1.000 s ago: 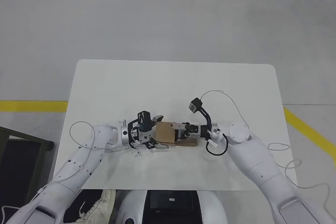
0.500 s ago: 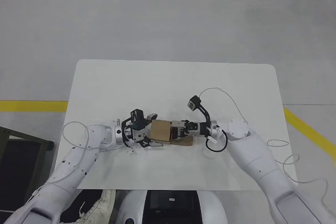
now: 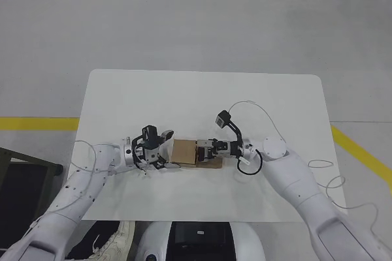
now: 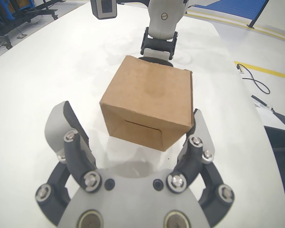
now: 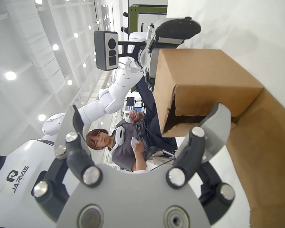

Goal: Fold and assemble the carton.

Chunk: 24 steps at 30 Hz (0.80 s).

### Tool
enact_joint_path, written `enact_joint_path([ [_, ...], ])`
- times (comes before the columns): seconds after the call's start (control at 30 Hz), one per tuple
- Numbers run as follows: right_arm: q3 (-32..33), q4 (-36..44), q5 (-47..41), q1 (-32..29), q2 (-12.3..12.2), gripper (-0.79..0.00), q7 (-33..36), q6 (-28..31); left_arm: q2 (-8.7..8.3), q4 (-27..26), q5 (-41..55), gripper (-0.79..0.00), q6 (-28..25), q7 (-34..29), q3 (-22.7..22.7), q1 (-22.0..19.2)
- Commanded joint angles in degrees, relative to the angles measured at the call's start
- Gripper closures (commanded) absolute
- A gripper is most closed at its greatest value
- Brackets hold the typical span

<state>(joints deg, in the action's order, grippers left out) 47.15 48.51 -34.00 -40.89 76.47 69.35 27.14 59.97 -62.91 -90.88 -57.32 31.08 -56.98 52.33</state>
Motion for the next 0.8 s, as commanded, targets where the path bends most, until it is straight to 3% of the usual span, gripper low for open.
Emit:
enact_joint_path([
  [0.0,-0.2,-0.2,-0.1,0.1,0.2,-0.785,0.2,0.1,0.18,0.5,-0.7,-0.785,-0.1,0.7,0.8,-0.7],
  [0.5,-0.4,-2.5,-0.1,1.4,1.5,-0.785,1.2,0.5,1.20,3.0,-3.6,-0.785,-0.7,6.6,6.6,-3.8],
  [0.77,-0.3,-3.4,-0.8,1.8,2.0,-0.785,3.1,0.2,1.07,2.2,-4.1,-0.785,0.7,5.1,7.2,-3.5],
])
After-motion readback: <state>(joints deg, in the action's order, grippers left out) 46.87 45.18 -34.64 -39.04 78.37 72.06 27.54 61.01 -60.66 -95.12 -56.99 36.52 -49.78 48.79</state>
